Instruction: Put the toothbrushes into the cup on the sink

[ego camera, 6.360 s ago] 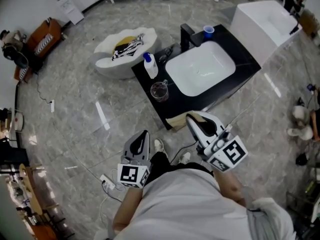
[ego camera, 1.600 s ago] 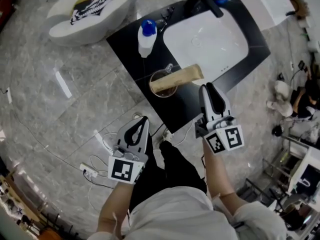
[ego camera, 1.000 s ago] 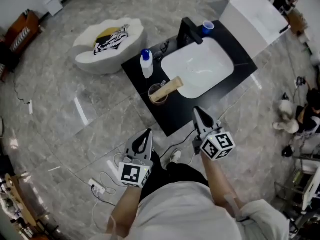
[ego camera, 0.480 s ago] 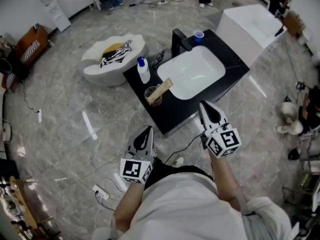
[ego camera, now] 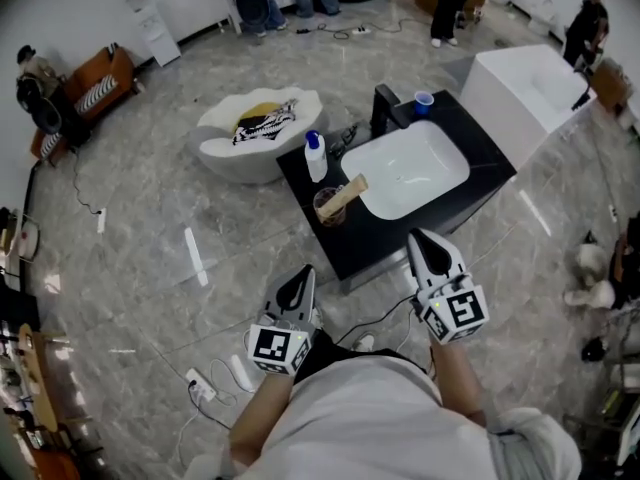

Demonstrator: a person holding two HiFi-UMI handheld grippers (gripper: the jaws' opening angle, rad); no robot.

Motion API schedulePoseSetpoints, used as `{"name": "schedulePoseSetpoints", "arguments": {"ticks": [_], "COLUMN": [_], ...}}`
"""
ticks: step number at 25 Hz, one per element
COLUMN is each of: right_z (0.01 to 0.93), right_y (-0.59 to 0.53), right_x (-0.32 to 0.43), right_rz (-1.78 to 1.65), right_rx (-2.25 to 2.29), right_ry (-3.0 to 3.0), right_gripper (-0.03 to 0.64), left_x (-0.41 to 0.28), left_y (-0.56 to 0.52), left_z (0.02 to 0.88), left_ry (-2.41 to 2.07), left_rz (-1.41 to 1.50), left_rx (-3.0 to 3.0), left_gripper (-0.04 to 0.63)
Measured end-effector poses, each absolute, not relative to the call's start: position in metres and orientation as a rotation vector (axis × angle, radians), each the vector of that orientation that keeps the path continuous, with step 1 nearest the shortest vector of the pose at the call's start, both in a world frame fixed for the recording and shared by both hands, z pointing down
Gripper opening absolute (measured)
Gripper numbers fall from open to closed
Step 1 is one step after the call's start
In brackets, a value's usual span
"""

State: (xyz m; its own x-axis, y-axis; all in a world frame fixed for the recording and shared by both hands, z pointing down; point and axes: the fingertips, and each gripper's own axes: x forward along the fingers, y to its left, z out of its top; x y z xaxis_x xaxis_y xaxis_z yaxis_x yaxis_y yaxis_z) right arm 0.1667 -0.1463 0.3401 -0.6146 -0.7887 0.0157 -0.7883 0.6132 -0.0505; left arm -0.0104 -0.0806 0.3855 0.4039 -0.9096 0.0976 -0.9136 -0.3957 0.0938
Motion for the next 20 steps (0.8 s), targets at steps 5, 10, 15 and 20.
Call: {"name": "schedulePoseSetpoints", "arguments": {"ticks": [5, 10, 15, 20], "right_z": [0.35, 0.346, 0.349, 0.358], "right_y": [-0.145, -0.137, -0.123, -0.122], "right_x": [0.15, 0.129, 0.109, 0.111], "right_rz": [-0.145, -0.105, -0.108, -0.128], "right_rx": [-1.304, -1.24, -1.182, -1.216], "right_ry": [2.824, 2.871, 2.905, 2.919], "right_gripper": [0.046, 0.046, 0.046, 0.046], "left_x": [-0.025, -0.037, -0.035, -0.035], "left_y": [-0.068, -0.058, -0.061, -0.062], "left_z": [0.383, 0.392, 0.397, 0.41], "left_ry": [-1.718, -1.735, -1.708, -1.658], "left_rz": [0.047, 0.06, 0.061, 0.065], "left_rx": [2.499, 2.452, 2.469, 2.462], "left_gripper": [0.002, 0.002, 0.002, 0.002]}}
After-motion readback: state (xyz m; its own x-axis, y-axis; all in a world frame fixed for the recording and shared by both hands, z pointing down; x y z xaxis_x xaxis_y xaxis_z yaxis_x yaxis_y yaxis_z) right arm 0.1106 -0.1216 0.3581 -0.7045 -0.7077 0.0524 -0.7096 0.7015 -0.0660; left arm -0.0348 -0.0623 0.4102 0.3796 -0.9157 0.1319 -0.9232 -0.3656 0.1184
